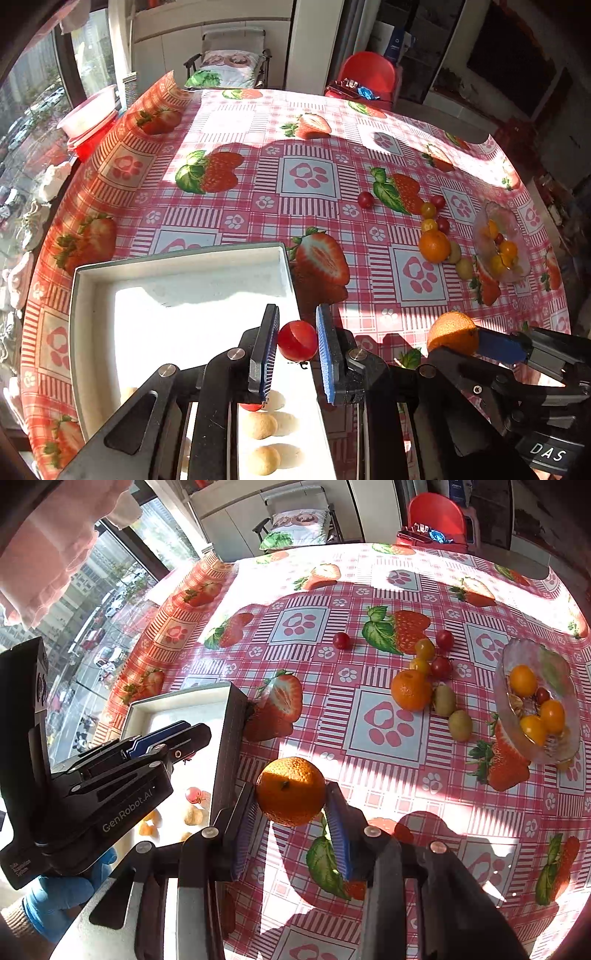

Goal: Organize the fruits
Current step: 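Carry the tomato and mandarin orange over the white tray with both tools, then open both tools to release the tomato and orange into the tray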

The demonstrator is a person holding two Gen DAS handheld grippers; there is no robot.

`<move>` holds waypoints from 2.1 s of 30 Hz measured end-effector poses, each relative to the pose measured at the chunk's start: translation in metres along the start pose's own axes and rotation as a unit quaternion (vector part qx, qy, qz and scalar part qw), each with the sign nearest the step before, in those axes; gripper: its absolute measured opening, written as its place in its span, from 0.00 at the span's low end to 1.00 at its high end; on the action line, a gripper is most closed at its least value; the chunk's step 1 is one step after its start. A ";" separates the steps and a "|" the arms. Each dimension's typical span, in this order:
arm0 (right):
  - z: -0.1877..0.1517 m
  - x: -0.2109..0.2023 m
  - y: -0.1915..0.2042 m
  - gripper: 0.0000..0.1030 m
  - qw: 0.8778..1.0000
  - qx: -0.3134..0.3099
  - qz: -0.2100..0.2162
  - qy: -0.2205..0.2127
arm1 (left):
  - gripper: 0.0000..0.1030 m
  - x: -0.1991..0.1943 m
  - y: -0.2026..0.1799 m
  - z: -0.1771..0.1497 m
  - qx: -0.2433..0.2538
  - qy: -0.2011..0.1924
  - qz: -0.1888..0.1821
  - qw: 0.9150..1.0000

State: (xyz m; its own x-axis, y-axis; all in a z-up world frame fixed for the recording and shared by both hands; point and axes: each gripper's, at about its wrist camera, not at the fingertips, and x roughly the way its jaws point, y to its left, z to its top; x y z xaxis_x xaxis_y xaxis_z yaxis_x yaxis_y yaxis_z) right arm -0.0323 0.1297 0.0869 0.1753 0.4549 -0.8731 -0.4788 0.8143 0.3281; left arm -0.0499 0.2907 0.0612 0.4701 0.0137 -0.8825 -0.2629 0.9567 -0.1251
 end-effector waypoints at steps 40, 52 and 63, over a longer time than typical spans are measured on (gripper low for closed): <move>0.031 0.111 0.106 0.41 0.986 -0.154 -0.016 0.068 | 0.71 0.035 0.115 -0.018 -0.055 0.038 0.109 0.992; 0.029 0.056 0.103 0.79 0.993 -0.101 -0.005 0.056 | 0.79 0.002 0.105 -0.025 -0.056 0.053 0.095 0.992; 0.000 0.025 0.108 0.99 0.991 -0.082 -0.052 0.096 | 1.00 -0.036 0.088 -0.060 -0.051 0.090 0.102 0.989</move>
State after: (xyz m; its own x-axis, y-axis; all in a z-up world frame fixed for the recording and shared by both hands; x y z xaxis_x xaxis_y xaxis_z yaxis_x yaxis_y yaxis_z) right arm -0.0799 0.2290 0.1000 0.0709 0.2815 -0.9569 -0.6023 0.7768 0.1839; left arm -0.1401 0.3570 0.0549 0.2430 0.1427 -0.9595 -0.4256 0.9045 0.0268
